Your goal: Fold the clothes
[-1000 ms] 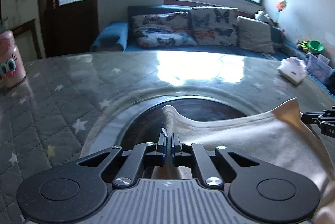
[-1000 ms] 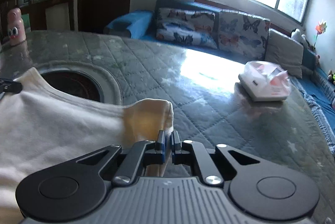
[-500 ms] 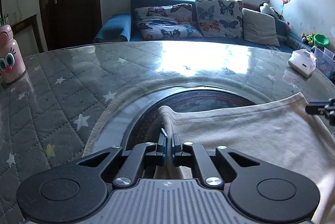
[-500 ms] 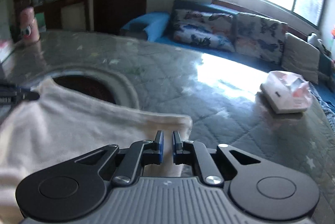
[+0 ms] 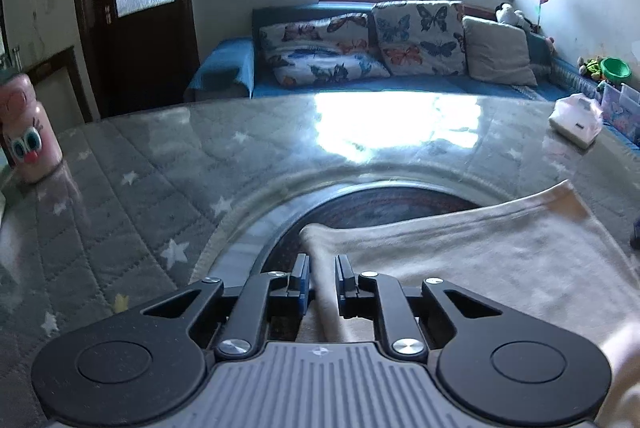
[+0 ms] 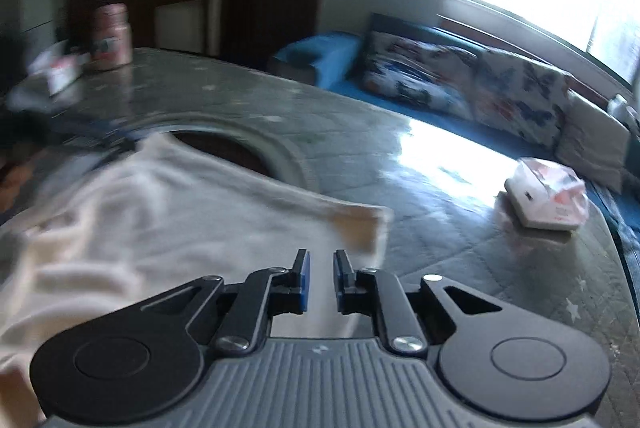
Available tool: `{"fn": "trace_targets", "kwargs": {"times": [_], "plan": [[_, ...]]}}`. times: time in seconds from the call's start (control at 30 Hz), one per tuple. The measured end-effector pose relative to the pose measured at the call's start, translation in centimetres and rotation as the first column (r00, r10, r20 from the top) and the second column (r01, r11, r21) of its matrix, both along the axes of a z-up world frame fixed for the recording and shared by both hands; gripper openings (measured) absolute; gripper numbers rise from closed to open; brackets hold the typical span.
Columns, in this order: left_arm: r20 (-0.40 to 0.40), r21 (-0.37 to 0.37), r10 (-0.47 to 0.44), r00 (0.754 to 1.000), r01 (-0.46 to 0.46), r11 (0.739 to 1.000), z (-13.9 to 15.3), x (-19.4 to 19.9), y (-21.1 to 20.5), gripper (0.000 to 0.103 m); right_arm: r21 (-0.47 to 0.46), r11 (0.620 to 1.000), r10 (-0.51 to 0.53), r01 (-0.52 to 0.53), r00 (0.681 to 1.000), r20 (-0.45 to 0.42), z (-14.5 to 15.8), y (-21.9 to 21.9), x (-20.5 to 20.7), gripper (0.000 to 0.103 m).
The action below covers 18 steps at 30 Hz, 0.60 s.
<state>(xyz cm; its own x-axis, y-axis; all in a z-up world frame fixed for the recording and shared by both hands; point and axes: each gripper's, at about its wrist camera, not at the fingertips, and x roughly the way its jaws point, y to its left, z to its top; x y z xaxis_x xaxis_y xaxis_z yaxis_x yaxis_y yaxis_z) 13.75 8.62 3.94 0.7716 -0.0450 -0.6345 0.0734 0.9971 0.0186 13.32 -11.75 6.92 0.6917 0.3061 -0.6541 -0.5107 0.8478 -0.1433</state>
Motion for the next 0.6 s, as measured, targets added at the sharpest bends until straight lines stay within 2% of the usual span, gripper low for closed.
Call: {"fn": "trace_targets", "kwargs": {"times": [0.17, 0.33, 0.47, 0.6], "plan": [[-0.001, -0.029, -0.063, 0.998, 0.063, 0.998, 1.3, -1.3, -1.6, 0.019, -0.005, 0.988, 0.153, -0.153, 0.988, -0.027, 0.7, 1.4, -5.6, 0.019], [-0.033, -0.068, -0.139, 0.99, 0.137, 0.988, 0.9, -2.5, -3.9, 0.02, 0.019, 0.959, 0.282, -0.281, 0.956, -0.086, 0.9, 2.5, -9.9, 0.027], [-0.067, -0.084, -0.184, 0.981, 0.178, 0.98, -0.1, -2.8, -5.1, 0.02, -0.008, 0.929, 0.367, -0.369, 0.925, -0.104, 0.0, 3.7, -11.8, 0.029], [-0.095, -0.1, -0.19, 0.977, 0.181, 0.978, -1.0, -2.9, -5.2, 0.02, -0.048, 0.914, 0.396, -0.403, 0.912, -0.104, -1.2, 5.0, -12.2, 0.028]]}}
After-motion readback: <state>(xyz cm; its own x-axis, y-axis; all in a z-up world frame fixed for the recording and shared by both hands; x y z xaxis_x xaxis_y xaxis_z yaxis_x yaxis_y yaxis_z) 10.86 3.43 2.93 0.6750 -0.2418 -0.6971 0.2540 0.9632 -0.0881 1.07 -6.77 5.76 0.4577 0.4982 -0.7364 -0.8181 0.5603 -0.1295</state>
